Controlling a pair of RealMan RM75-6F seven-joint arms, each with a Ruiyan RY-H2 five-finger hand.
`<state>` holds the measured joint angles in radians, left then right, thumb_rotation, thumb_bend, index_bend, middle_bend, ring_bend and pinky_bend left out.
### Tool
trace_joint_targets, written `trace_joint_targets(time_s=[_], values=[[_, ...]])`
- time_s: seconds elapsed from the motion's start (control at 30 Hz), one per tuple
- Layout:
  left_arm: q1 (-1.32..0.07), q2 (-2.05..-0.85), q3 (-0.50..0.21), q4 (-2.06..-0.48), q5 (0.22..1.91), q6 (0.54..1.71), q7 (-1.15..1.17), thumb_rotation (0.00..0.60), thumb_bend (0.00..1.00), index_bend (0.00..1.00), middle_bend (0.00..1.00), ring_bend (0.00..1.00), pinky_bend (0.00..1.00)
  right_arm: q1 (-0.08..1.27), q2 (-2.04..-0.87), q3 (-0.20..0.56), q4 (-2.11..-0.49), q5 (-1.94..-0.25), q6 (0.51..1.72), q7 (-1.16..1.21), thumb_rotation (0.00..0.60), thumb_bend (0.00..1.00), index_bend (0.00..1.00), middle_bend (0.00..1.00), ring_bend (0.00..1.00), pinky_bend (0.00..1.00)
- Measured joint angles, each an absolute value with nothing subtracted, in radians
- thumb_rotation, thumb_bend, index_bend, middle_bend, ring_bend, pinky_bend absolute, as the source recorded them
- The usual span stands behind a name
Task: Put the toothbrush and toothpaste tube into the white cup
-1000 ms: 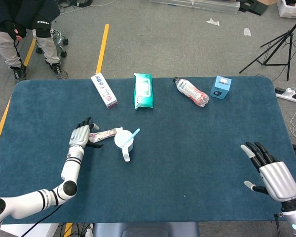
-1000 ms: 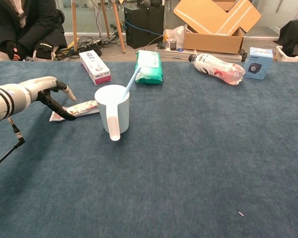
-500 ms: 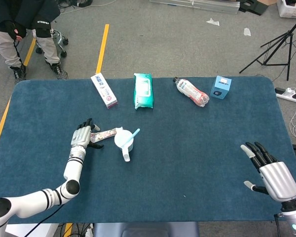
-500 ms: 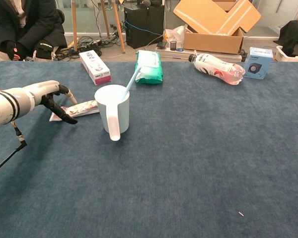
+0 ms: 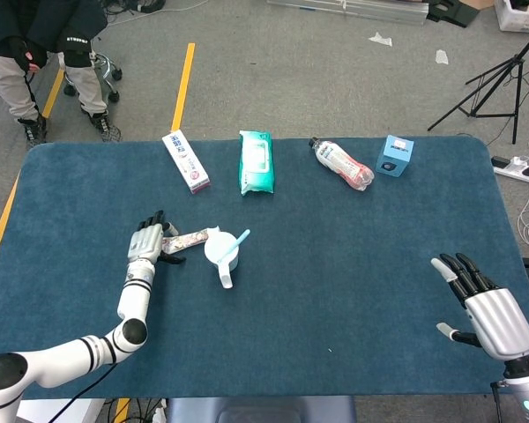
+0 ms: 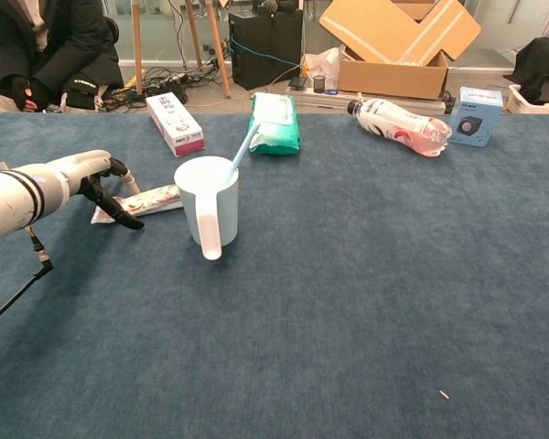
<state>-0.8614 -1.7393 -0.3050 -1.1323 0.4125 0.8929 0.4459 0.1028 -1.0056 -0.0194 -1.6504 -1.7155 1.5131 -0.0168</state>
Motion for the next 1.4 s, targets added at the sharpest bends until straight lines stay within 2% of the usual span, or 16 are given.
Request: trace_joint_targets(time_s=[0.2,0.4,0.83,1.4], values=[[-0.861,-1.751,-0.313,-1.112,0.402,0.889,0.459,0.6,0.02,0.39,0.0,0.0,0.0,0.103,-1.004,-0.019,-1.65,-1.714,1.513,-0.013,0.6,0.0,0.04,0.11,0.06,0.42],[-0.858,-1.756,-0.322,-1.106,0.4,0.893,0.466,0.6,0.14,0.42,0.0,0.0,0.0,0.102,-1.004,-0.019,-1.649,-1.716,1.516,-0.012,0.6,0.0,0.04,0.11,0.06,0.42],[-0.845,-1.755,-0.326,-1.116,0.417,0.903,0.475,0.6,0.26,0.48,0.0,0.0,0.0,0.102,-1.005,-0.019,-1.649,-1.716,1.516,-0.013,0.6,0.0,0.04,0.11,0.06,0.42],[-0.774,-1.655,-0.295,-1.285,0.519,0.968,0.451,0.6,0.28,0.5,0.0,0.0,0.0,0.104,-1.011,-0.02,-1.652,-1.717,1.506,-0.031,0.6,0.0,0.04,0.11,0.06,0.42]])
